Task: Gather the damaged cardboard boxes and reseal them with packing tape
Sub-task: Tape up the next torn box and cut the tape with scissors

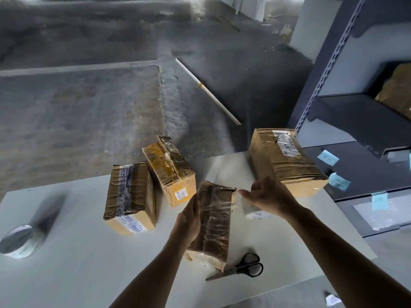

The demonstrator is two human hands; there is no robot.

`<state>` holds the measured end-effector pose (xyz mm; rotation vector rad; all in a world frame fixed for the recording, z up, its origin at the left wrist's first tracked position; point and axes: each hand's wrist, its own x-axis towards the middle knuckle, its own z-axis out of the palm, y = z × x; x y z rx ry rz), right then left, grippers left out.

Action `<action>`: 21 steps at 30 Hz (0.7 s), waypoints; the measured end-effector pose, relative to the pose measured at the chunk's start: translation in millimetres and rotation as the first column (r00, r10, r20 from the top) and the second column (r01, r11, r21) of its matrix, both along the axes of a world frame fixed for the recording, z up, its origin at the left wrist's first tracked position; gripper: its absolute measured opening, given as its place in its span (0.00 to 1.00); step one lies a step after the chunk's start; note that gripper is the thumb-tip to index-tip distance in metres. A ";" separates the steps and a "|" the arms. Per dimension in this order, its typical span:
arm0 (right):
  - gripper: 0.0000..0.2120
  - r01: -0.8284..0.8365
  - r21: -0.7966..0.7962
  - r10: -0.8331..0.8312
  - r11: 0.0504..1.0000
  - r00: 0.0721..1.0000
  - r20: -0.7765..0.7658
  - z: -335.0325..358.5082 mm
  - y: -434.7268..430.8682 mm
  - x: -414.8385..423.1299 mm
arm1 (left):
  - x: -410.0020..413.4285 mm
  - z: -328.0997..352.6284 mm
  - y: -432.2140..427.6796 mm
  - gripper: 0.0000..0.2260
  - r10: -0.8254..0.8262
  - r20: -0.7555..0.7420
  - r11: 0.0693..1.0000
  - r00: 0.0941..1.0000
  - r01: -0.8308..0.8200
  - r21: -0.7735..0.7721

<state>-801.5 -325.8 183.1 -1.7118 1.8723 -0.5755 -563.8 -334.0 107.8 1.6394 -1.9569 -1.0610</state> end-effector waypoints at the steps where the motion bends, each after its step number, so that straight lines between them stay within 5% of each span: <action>1: 0.26 -0.005 0.033 0.006 0.999 1.000 -0.028 -2.9 4.4 -4.4 | 1.5 -2.8 0.1 0.27 -0.018 0.005 1.000 1.000 0.019 -0.021; 2: 0.25 0.001 0.052 0.001 0.999 0.999 -0.043 -8.2 8.1 -7.8 | -0.4 2.6 2.6 0.27 -0.008 -0.042 0.996 0.999 0.011 0.083; 5: 0.25 0.015 0.080 -0.012 0.997 0.999 -0.037 -24.7 14.5 -7.7 | 4.8 2.5 2.9 0.26 -0.037 0.108 0.976 0.993 0.059 -0.208; 9: 0.24 0.005 0.127 0.000 0.992 0.999 -0.040 -40.5 21.9 -4.6 | 11.3 -5.6 1.0 0.24 -0.168 0.280 0.897 0.945 0.264 -0.355; 16: 0.24 0.033 0.151 -0.043 0.988 0.997 0.061 -69.5 24.5 3.7 | -6.6 20.3 7.2 0.47 -0.250 0.613 0.909 0.749 0.400 -0.117; 21: 0.19 0.106 0.201 -0.142 0.974 0.974 0.174 -78.6 26.3 6.7 | -32.2 25.9 12.7 0.62 -0.249 0.650 0.957 0.718 0.284 0.052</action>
